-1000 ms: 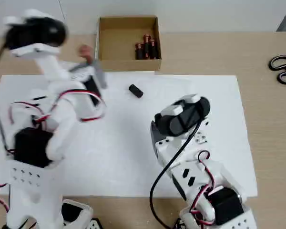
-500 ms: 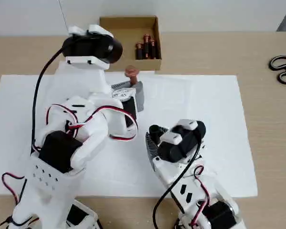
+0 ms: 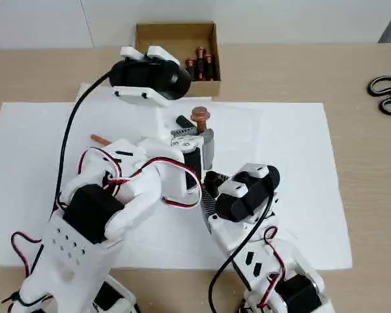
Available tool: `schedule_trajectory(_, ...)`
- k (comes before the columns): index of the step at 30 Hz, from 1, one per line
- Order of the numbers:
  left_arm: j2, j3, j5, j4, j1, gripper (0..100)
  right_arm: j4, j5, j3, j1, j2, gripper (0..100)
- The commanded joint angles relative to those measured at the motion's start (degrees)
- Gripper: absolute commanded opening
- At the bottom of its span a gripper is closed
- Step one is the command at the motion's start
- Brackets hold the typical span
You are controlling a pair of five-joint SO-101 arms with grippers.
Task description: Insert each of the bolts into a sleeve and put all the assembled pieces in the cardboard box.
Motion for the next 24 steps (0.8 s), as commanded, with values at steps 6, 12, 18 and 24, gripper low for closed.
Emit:
schedule_trajectory(6,-1.32,4.35,0.44,-1.05,1.23,1,-1.54,0.53,-0.26,-0.04,-0.48,0.3)
schedule_trajectory(12,-1.32,4.7,0.44,-1.85,1.05,1,-1.54,0.53,-0.35,-0.04,-0.48,0.3)
schedule_trajectory(18,-1.32,8.48,0.44,-6.77,1.05,1,-1.54,0.53,-0.35,-0.04,-0.48,0.3)
schedule_trajectory(24,-1.41,9.01,0.09,-6.59,0.97,1,-1.54,0.53,-0.35,-0.04,-0.48,0.3)
